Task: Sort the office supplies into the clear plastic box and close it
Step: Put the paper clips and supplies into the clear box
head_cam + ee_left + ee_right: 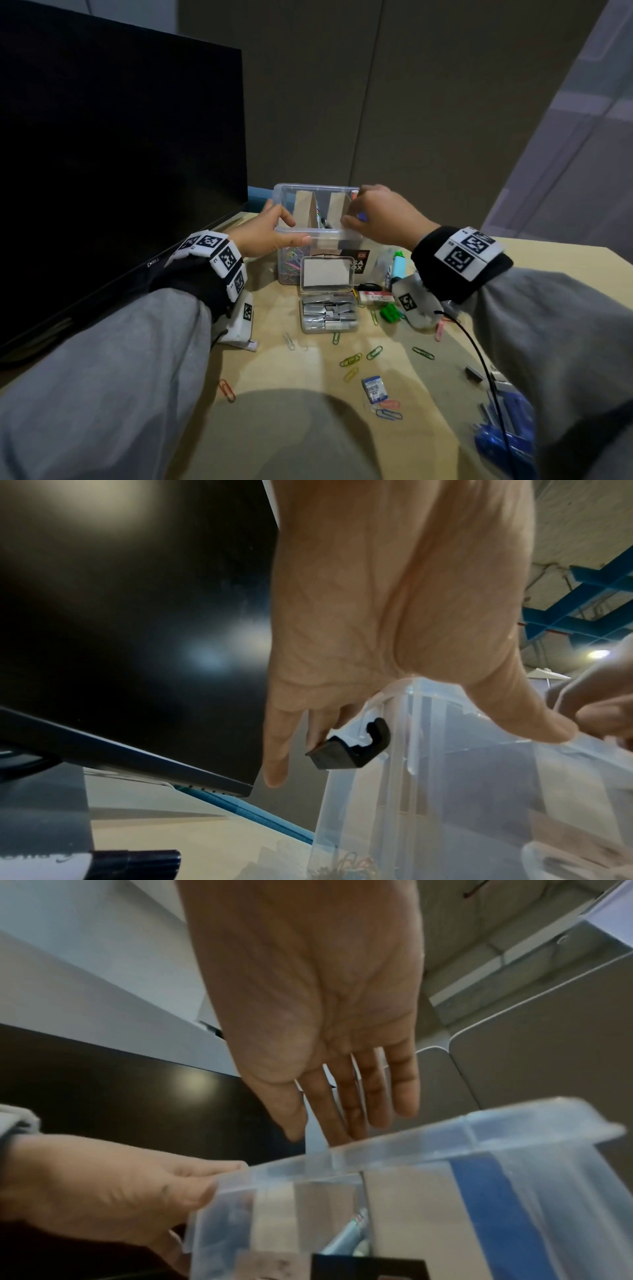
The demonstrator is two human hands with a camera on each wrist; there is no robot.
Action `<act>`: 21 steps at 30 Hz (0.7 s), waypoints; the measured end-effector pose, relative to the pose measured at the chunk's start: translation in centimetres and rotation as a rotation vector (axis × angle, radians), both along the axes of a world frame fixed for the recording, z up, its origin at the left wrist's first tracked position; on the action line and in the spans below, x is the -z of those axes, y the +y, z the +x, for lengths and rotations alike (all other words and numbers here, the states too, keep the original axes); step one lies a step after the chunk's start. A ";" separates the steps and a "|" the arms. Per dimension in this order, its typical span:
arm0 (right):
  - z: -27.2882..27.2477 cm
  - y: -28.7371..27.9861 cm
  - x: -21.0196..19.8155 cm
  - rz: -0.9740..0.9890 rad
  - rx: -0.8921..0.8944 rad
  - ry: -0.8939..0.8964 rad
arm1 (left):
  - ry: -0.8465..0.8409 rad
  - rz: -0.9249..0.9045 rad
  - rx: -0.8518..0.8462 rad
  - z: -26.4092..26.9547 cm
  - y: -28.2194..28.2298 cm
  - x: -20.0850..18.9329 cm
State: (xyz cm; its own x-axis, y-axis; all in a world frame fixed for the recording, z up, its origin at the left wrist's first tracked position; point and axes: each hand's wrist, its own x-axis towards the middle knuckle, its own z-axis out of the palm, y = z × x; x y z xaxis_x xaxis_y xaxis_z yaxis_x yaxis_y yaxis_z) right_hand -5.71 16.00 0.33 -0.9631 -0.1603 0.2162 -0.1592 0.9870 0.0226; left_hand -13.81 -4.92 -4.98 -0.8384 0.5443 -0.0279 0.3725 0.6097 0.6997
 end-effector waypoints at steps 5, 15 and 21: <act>2.3 -0.3 0.8 0.014 -0.307 0.182 | 0.029 0.001 -0.001 0.3 -0.1 0.0; 7.4 -3.1 4.5 0.363 -0.334 -0.698 | 0.031 0.030 -0.032 0.1 0.1 0.4; 8.2 -2.9 5.0 0.318 -0.262 -0.925 | 0.017 0.033 -0.031 0.2 0.1 0.2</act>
State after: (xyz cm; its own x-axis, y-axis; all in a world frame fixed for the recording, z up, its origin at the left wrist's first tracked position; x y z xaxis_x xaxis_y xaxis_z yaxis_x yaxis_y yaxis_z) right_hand 2.48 13.06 -4.65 -0.6571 -0.3104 -0.6869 -0.4580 0.8882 0.0368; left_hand -13.64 -4.77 -5.23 -0.8552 0.5183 0.0042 0.3657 0.5976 0.7135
